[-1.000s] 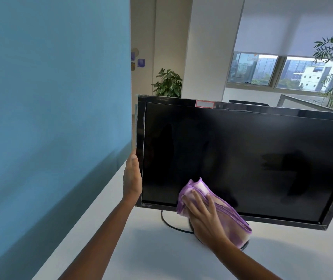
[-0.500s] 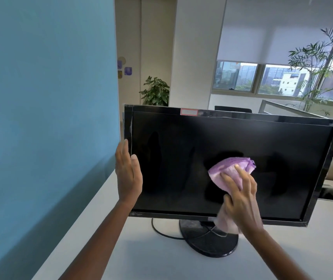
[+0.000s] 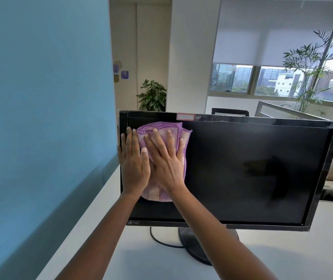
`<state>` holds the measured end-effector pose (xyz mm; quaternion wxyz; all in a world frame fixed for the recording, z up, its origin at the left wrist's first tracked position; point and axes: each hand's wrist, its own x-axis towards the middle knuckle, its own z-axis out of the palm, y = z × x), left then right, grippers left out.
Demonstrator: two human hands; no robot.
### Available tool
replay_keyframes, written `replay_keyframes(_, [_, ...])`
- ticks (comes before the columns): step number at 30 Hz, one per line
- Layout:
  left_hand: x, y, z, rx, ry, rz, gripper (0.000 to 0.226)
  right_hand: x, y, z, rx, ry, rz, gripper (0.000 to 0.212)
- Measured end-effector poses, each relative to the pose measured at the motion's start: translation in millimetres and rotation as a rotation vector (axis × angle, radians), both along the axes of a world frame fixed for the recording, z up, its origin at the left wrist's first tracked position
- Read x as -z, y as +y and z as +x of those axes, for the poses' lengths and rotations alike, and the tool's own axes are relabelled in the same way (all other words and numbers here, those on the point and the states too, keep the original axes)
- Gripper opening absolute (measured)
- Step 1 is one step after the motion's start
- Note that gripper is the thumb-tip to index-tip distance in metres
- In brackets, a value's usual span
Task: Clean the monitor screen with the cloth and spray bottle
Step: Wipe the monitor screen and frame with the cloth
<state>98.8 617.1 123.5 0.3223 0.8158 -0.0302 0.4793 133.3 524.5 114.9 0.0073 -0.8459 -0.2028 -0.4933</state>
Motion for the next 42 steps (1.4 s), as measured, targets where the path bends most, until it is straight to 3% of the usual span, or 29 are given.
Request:
replay_keyframes(8, [11, -17, 11, -0.125, 0.065, 0.007, 0.069, 11, -93, 18, -0.020, -0.155, -0.109, 0.060])
replay_keyframes(18, [14, -31, 22, -0.232, 0.074, -0.038, 0.069, 1, -253, 23, 0.140, -0.170, 0.068, 0.062])
replay_keyframes(26, [13, -38, 23, -0.275, 0.062, -0.076, 0.067, 23, -325, 11, 0.232, 0.005, 0.479, 0.055])
replay_keyframes(32, [9, -73, 13, -0.217, 0.023, -0.118, 0.066, 37, -320, -15, -0.021, 0.123, 0.791, 0.056])
replay_keyframes(37, [17, -131, -7, 0.029, -0.048, 0.023, 0.058, 51, -299, -46, -0.306, 0.226, 1.148, 0.056])
replay_keyframes(41, [31, -180, -29, 0.347, -0.029, 0.306, 0.051, 62, -285, -66, -0.421, 0.424, 1.502, 0.065])
replay_keyframes(42, [34, -189, -35, 0.426, -0.016, 0.391, 0.049, 62, -284, -71, -0.444, 0.462, 1.559, 0.058])
